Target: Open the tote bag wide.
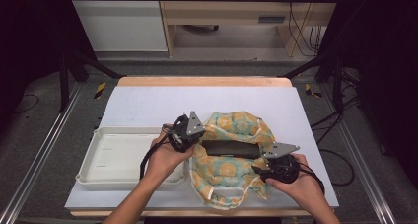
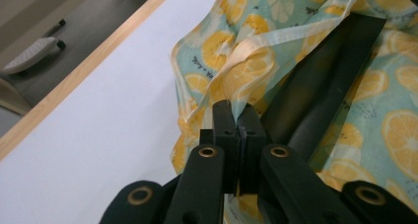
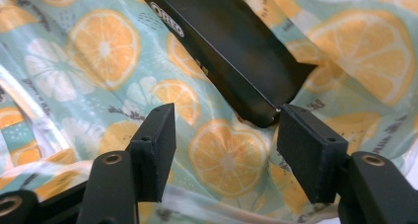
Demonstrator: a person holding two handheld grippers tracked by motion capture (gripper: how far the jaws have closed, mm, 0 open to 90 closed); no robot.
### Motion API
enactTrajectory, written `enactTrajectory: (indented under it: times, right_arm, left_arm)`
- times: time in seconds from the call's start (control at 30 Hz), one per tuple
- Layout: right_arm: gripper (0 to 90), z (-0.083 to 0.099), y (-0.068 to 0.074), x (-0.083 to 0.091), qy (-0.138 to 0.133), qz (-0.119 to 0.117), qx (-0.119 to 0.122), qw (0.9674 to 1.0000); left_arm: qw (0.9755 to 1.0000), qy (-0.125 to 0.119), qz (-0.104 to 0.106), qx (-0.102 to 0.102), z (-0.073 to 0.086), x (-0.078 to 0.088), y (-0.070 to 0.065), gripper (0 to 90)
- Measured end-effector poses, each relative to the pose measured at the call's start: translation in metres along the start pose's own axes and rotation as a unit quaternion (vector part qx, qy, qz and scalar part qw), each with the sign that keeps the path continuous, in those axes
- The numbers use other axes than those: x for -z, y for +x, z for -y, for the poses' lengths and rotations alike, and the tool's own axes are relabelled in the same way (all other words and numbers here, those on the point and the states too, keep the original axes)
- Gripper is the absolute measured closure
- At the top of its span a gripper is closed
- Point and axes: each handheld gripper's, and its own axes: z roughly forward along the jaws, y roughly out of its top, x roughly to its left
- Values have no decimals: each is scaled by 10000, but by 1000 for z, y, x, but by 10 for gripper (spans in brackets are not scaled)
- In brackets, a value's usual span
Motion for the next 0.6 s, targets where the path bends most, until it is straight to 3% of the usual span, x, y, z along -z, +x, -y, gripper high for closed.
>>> enactTrajectory:
  times: [0.3, 0.33, 0.43, 0.6]
  right_arm:
    - [395, -23, -2, 13, -390, 122, -19, 9992]
    - [395, -31, -1, 16, -550, 144, -26, 9984]
    - [392, -35, 2, 17, -578, 137, 22, 9982]
    - [378, -27, 14, 10, -286, 231, 227, 9991]
  left_arm:
    - [9995, -93, 92, 283, -1, 5, 8, 898]
    - [9994, -121, 81, 311, -3, 6, 9, 897]
    - [9993, -163, 52, 337, -5, 7, 10, 897]
    - [9989, -252, -155, 371, -6, 17, 20, 898]
